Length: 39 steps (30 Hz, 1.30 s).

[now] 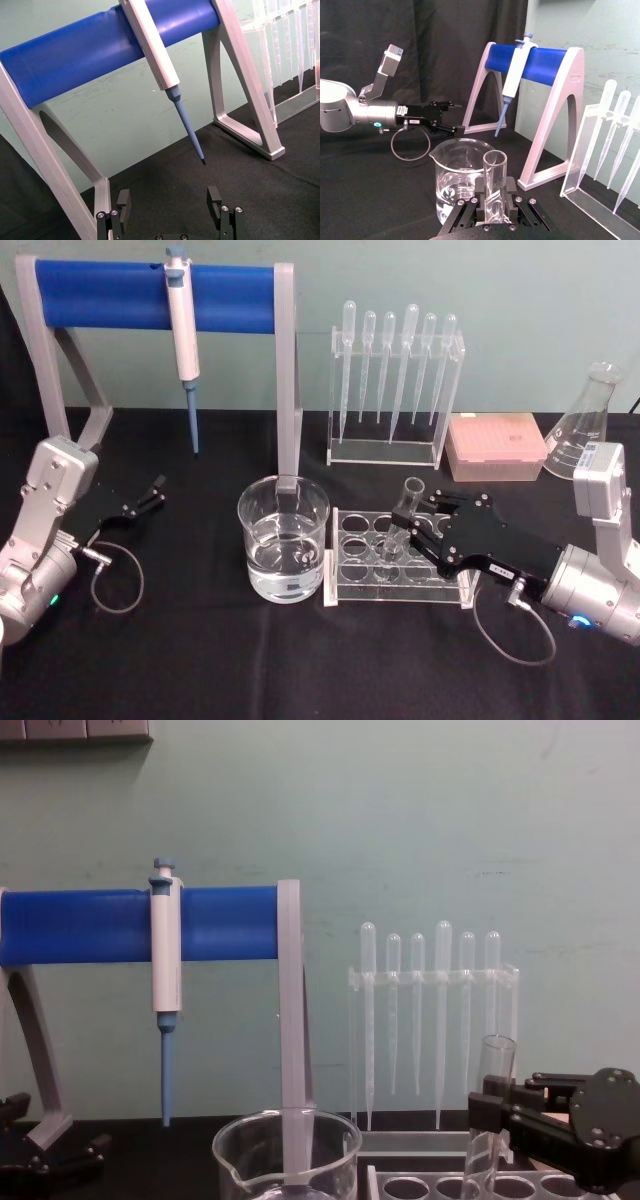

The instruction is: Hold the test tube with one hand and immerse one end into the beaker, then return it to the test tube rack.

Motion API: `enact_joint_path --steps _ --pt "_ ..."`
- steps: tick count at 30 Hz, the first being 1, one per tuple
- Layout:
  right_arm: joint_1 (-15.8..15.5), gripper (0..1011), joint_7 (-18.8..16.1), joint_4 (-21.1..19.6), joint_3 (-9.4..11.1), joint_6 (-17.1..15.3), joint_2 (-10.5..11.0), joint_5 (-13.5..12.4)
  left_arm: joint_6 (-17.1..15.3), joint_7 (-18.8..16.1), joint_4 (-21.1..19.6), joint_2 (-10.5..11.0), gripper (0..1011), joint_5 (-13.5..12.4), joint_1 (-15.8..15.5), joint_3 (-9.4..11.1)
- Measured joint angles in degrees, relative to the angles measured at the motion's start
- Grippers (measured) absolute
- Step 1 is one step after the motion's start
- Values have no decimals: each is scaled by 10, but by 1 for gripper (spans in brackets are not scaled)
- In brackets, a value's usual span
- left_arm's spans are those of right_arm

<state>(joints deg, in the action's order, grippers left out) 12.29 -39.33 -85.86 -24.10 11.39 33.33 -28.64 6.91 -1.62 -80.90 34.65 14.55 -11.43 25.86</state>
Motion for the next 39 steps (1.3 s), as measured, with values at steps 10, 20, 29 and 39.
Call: enact_joint_path --steps 10,20,29,39 --pt "0 305 0 -1 0 -1 1 0 0 0 0 0 1000 0 0 0" --pt "-3 595 1 -10 4 3 3 2 0 0 0 0 1000 0 0 0" --pt "-26 892 10 -56 31 23 9 -10 0 0 0 0 1000 0 0 0" --pt "-80 1003 126 -139 99 -11 1 -9 0 0 0 0 1000 0 0 0"
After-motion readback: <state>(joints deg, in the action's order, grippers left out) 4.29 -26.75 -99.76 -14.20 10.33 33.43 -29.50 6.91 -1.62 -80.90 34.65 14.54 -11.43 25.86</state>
